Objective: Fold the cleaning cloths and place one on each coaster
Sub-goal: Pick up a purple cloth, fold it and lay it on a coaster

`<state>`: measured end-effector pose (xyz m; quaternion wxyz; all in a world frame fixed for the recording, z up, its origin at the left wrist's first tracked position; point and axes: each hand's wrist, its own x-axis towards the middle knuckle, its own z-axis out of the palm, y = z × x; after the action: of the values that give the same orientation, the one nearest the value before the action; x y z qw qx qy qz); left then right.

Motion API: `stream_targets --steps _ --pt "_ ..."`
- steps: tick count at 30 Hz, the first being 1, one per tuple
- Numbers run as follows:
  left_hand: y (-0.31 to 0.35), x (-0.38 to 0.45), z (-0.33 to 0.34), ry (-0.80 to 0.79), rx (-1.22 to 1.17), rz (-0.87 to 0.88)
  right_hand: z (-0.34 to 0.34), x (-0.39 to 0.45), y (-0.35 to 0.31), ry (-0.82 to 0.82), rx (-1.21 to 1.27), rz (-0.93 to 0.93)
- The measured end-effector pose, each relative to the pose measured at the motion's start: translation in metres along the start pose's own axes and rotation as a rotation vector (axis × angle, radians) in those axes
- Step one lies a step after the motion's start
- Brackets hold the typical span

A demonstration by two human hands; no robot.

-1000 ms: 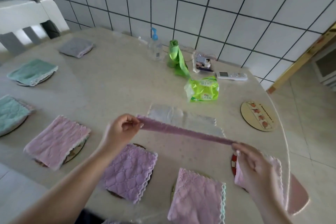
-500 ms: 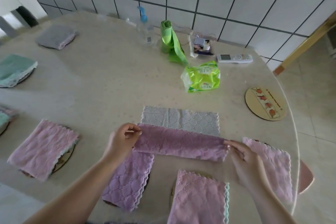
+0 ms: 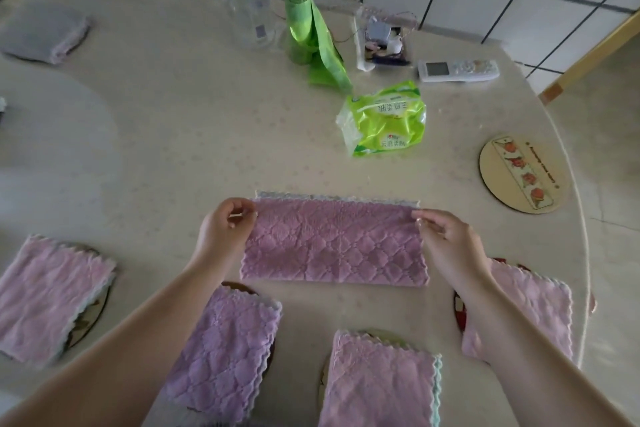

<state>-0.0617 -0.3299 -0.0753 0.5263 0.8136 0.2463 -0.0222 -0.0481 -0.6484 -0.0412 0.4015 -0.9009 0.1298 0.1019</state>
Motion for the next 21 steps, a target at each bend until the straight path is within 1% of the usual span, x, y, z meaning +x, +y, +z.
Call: stream_targets --steps 10,15,19,21 --pt "0.000 0.015 0.012 0.031 0.101 -0.039 0.013 0.020 0.001 0.006 -0.002 0.049" --pt "0.002 0.014 0.014 0.005 0.111 -0.042 0.016 0.021 -0.001 0.026 -0.003 0.064" --pt "0.003 0.012 0.013 -0.008 0.138 -0.005 0.016 0.021 -0.001 0.019 -0.020 0.064" --pt "0.003 0.012 0.013 -0.013 0.192 0.016 0.015 0.020 -0.003 0.017 -0.016 0.064"
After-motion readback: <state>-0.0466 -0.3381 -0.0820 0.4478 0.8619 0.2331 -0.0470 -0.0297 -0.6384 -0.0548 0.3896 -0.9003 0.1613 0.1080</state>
